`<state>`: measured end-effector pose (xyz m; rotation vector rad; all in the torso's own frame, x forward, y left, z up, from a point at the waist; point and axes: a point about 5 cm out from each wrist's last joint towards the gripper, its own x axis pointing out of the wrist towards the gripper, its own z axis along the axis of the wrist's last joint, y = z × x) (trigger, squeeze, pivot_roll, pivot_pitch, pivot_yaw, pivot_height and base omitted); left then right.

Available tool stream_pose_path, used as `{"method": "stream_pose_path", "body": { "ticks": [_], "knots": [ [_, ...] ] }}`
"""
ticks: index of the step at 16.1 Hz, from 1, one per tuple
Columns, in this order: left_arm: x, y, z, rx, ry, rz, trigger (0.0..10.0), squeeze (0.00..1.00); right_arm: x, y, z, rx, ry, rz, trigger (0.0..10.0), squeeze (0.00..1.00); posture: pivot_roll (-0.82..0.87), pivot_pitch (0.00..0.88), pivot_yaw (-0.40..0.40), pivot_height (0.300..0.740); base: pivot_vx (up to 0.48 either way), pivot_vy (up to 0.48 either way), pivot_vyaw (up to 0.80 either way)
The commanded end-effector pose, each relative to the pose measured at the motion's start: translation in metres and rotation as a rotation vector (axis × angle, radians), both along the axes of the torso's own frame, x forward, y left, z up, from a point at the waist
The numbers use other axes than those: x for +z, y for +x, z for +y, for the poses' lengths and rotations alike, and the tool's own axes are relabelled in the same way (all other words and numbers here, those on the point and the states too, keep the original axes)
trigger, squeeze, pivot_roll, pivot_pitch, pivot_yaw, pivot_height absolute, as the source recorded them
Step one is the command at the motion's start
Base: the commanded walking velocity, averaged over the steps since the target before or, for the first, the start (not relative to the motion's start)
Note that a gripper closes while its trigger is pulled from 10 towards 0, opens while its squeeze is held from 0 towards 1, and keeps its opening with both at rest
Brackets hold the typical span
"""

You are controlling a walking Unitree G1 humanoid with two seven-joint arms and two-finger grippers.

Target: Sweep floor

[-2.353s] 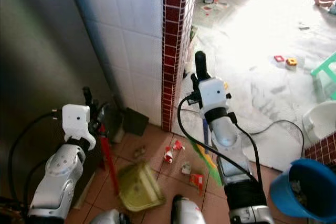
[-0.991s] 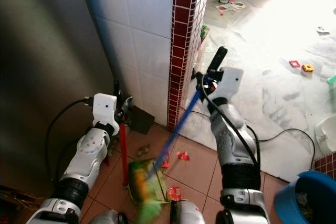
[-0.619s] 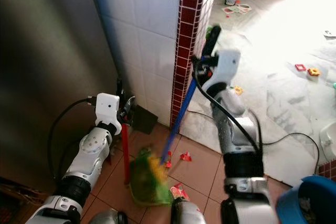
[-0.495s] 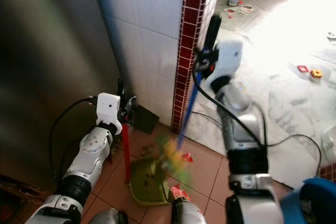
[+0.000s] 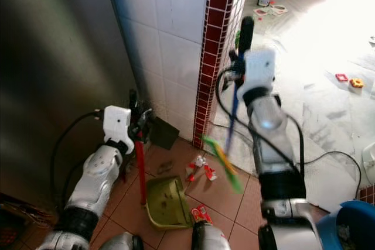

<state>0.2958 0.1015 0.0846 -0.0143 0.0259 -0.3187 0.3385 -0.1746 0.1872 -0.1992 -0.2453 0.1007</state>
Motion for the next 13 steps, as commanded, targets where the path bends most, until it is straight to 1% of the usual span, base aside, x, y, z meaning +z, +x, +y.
{"method": "stream_pose_path", "body": {
  "ticks": [1, 3, 4, 5, 6, 7, 8, 9, 10, 11, 12, 13],
  "knots": [
    [0.012, -0.004, -0.008, -0.031, -0.107, -0.010, 10.0, 0.00, 0.001, -0.002, 0.004, -0.009, -0.031, -0.040, 10.0, 0.00, -0.10, 0.056, -0.023, 0.740, 0.000, 0.000, 0.00],
    [0.016, -0.010, -0.005, -0.036, -0.131, -0.006, 10.0, 0.00, -0.008, -0.002, 0.007, -0.027, -0.044, -0.011, 10.0, 0.00, -0.09, 0.054, -0.022, 0.740, 0.000, 0.000, 0.00],
    [0.014, -0.012, -0.003, -0.035, -0.123, 0.005, 10.0, 0.00, -0.014, -0.002, 0.009, -0.032, -0.044, 0.009, 10.0, 0.00, -0.08, 0.052, -0.022, 0.740, 0.000, 0.000, 0.00],
    [0.008, -0.015, 0.002, -0.025, -0.083, 0.026, 10.0, 0.00, -0.021, -0.003, 0.013, -0.025, -0.032, 0.038, 10.0, 0.00, -0.08, 0.055, -0.020, 0.740, 0.000, 0.000, 0.00],
    [0.004, -0.016, 0.002, -0.023, -0.073, 0.047, 10.0, 0.00, -0.027, -0.003, 0.014, -0.021, -0.003, 0.074, 10.0, 0.00, -0.08, 0.057, -0.021, 0.740, 0.000, 0.000, 0.00],
    [-0.001, -0.018, 0.001, -0.034, -0.051, 0.081, 10.0, 0.00, -0.035, -0.002, 0.015, -0.028, 0.080, 0.140, 10.0, 0.00, -0.08, 0.059, -0.019, 0.740, 0.000, 0.000, 0.00],
    [-0.001, -0.018, 0.001, -0.037, -0.046, 0.086, 10.0, 0.00, -0.037, -0.002, 0.014, -0.031, 0.096, 0.150, 10.0, 0.00, -0.08, 0.059, -0.019, 0.740, 0.000, 0.000, 0.00],
    [-0.005, -0.018, -0.002, -0.056, -0.040, 0.105, 10.0, 0.00, -0.041, -0.001, 0.014, -0.035, 0.126, 0.203, 10.0, 0.00, -0.09, 0.062, -0.015, 0.740, 0.000, 0.000, 0.00],
    [-0.008, -0.019, -0.006, -0.088, -0.014, 0.128, 10.0, 0.00, -0.045, 0.000, 0.012, -0.054, 0.133, 0.243, 10.0, 0.00, -0.09, 0.063, -0.013, 0.740, 0.000, 0.000, 0.00],
    [-0.010, -0.021, -0.012, -0.152, 0.010, 0.157, 10.0, 0.00, -0.048, 0.002, 0.011, -0.070, 0.128, 0.280, 10.0, 0.00, -0.09, 0.066, -0.010, 0.740, 0.000, 0.000, 0.00],
    [-0.010, -0.023, -0.016, -0.199, 0.001, 0.165, 10.0, 0.00, -0.050, 0.003, 0.012, -0.076, 0.143, 0.310, 10.0, 0.00, -0.09, 0.066, -0.010, 0.740, 0.000, 0.000, 0.00],
    [-0.009, -0.024, -0.017, -0.207, -0.005, 0.166, 10.0, 0.00, -0.051, 0.003, 0.012, -0.076, 0.152, 0.319, 10.0, 0.00, -0.09, 0.066, -0.010, 0.740, 0.000, 0.000, 0.00]
  ]
}}
